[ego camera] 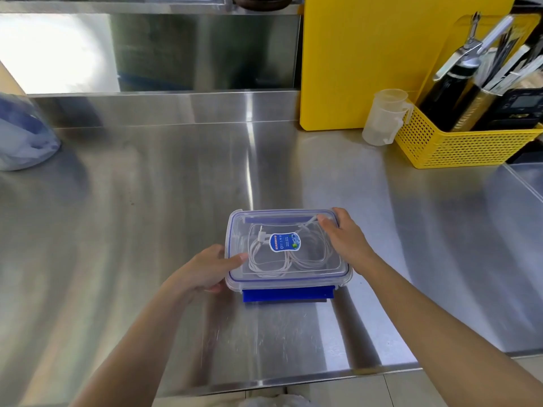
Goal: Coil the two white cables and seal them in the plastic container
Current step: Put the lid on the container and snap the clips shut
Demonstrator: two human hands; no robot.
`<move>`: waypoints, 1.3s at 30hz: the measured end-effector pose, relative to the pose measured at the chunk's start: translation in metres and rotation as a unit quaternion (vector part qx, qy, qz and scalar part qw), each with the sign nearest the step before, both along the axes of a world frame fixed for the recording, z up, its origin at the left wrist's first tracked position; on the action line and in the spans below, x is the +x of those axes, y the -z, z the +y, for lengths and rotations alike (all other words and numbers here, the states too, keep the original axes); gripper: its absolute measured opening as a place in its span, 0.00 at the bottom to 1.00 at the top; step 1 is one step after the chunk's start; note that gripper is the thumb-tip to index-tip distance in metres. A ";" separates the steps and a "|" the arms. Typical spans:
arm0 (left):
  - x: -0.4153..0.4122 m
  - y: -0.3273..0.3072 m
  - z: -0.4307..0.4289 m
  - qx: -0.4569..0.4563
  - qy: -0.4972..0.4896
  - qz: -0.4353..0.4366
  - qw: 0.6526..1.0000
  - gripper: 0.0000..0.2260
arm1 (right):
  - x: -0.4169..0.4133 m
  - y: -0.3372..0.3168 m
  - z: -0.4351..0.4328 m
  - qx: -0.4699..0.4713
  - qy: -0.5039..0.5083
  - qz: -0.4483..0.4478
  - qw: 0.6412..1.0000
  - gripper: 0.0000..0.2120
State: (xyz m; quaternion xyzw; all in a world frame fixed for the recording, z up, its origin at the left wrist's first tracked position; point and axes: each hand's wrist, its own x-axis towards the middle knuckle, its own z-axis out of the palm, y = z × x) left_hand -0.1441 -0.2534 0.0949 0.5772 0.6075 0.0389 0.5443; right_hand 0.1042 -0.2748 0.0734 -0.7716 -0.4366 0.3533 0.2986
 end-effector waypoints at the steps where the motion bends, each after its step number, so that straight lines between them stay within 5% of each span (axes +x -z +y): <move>1: -0.001 0.002 0.002 0.011 -0.006 -0.005 1.000 0.15 | 0.001 0.000 0.001 -0.002 -0.001 0.006 1.000 0.21; 8: 0.019 0.010 0.035 0.009 -0.166 -0.124 0.978 0.18 | 0.016 -0.007 0.027 -0.064 -0.032 -0.005 0.997 0.24; 17: 0.033 0.017 0.057 -0.097 -0.172 -0.229 0.953 0.10 | 0.029 -0.010 0.042 -0.052 -0.039 0.181 0.981 0.22; 21: 0.042 0.017 0.055 0.022 -0.182 -0.231 0.955 0.09 | 0.028 -0.009 0.043 0.004 -0.079 0.180 0.980 0.11; 23: 0.047 0.015 0.051 0.191 -0.099 -0.067 0.974 0.11 | 0.027 -0.009 0.042 0.009 -0.102 0.151 0.983 0.07; 25: 0.057 0.004 0.039 0.422 0.011 0.105 0.901 0.11 | 0.027 -0.007 0.042 0.008 -0.111 0.136 0.984 0.06; 27: 0.070 -0.008 0.012 0.567 0.157 0.110 0.801 0.08 | 0.027 -0.005 0.041 0.014 -0.113 0.127 0.985 0.07; 29: 0.079 -0.004 -0.017 0.619 0.304 0.093 0.719 0.13 | 0.027 -0.005 0.041 0.019 -0.116 0.124 0.985 0.08; 32: 0.074 0.021 -0.040 0.585 0.463 0.181 0.641 0.30 | 0.028 -0.007 0.044 0.011 -0.143 0.101 0.984 0.08; 36: 0.069 0.037 -0.037 0.572 0.481 0.237 0.620 0.44 | 0.028 -0.008 0.047 -0.002 -0.172 0.076 0.982 0.07; 39: 0.070 0.039 -0.045 0.575 0.486 0.220 0.621 0.44 | 0.029 -0.005 0.045 0.002 -0.163 0.071 0.984 0.06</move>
